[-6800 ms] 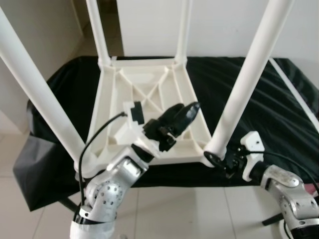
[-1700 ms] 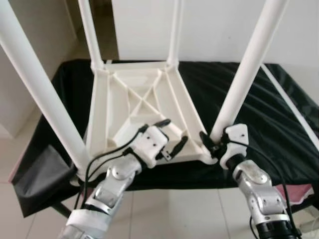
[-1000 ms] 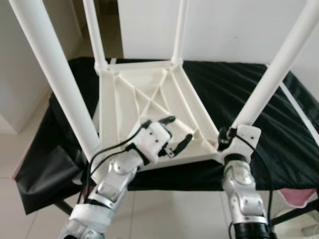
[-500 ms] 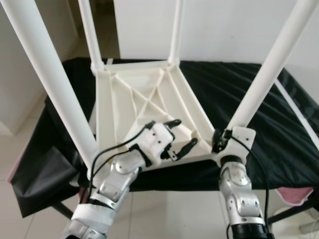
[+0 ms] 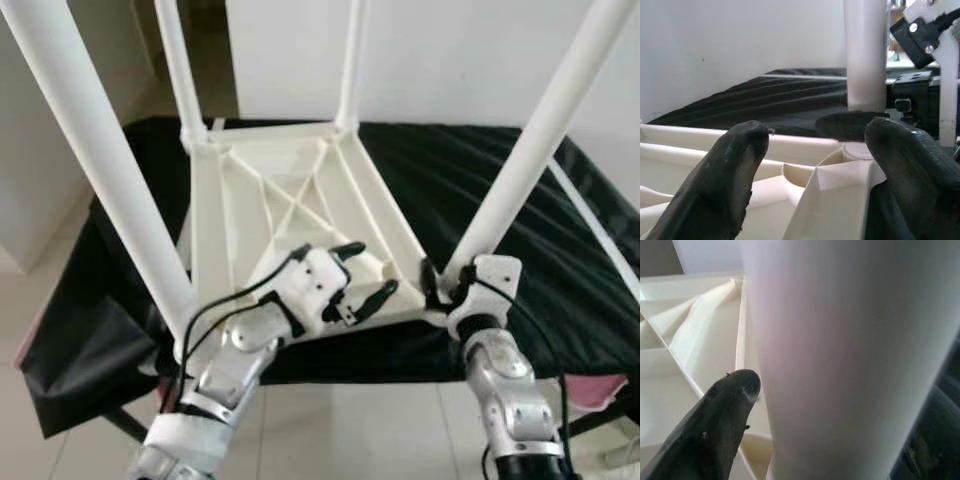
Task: Building children table
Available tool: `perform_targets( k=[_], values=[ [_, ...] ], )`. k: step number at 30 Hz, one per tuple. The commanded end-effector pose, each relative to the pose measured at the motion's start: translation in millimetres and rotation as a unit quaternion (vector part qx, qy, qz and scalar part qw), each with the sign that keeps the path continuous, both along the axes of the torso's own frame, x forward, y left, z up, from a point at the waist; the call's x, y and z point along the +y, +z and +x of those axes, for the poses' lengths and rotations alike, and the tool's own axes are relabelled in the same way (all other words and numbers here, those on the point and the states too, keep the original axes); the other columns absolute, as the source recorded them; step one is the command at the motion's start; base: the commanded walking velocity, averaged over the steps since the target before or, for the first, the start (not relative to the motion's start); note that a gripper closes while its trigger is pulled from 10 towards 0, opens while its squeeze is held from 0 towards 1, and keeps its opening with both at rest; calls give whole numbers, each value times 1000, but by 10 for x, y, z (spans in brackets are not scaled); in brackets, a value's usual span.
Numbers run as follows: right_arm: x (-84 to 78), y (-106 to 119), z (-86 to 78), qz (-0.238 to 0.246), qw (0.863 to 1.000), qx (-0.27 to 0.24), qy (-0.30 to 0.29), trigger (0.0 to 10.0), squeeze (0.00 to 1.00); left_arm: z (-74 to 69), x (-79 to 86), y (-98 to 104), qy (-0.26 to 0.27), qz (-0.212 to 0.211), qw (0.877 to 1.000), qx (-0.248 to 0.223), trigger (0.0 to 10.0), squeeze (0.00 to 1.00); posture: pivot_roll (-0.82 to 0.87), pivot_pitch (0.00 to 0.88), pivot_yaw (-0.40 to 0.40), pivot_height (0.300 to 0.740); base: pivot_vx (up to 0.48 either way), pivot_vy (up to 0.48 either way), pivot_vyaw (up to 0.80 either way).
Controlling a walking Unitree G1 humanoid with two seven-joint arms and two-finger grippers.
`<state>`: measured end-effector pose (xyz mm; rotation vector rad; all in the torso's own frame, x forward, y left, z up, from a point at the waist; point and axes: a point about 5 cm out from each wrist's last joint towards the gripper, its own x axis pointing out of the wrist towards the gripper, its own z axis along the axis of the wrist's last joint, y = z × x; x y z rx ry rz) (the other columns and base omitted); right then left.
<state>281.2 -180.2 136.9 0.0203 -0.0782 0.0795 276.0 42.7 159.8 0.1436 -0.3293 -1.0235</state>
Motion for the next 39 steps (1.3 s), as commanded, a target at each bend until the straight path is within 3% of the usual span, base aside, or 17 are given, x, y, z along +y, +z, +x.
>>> perform_targets(
  k=[1, 5, 8, 16, 18, 19, 20, 30, 31, 39],
  values=[
    [-38, 58, -23, -20, 997, -16, 71, 10000, 0, -82, -14, 8, -45, 8, 999, 0, 10000, 0, -29, 0, -44, 740, 0, 0, 0],
    [-48, 70, -22, -40, 994, -16, 105, 10000, 0, -92, -3, -5, -48, 14, 999, 0, 10000, 0, -29, 0, -42, 740, 0, 0, 0],
    [-71, 136, 2, -76, 982, -4, 172, 10000, 0, -95, -1, 13, -52, 17, 999, -1, 10000, 0, -28, 0, -44, 740, 0, 0, 0],
    [-155, 101, -1, -94, 976, 15, 196, 10000, 0, -111, -13, 33, -57, 19, 998, -3, 10000, 0, -21, 0, -52, 740, 0, 0, 0],
    [-184, 65, -10, -96, 974, 23, 205, 9490, 0, -114, -8, 43, -57, 19, 998, -4, 10000, 0, -22, 0, -52, 740, 0, 0, 0],
    [-199, 55, -13, -97, 974, 23, 205, 3765, 0, -119, -6, 44, -58, 19, 998, -3, 10000, 0, -22, 0, -54, 740, 0, 0, 0],
    [-228, 27, -7, -107, 974, 29, 199, 0, 0, -120, -3, 41, -58, 20, 998, -2, 10000, 0, -22, 0, -53, 740, 0, 0, 0],
    [-289, -33, -21, -102, 976, 43, 189, 0, 0, -138, 3, 10, -56, 27, 998, 1, 10000, 0, -27, 0, -53, 740, 0, 0, 0],
    [-286, -38, -29, -99, 976, 46, 188, 10000, 0, -135, 3, 4, -55, 27, 998, 3, 10000, 0, -31, 0, -54, 740, 0, 0, 0],
    [-273, -33, -61, -76, 983, 40, 161, 10000, 0, -129, -6, -5, -51, 23, 998, 10, 10000, 0, -37, 0, -55, 740, 0, 0, 0]
  ],
)
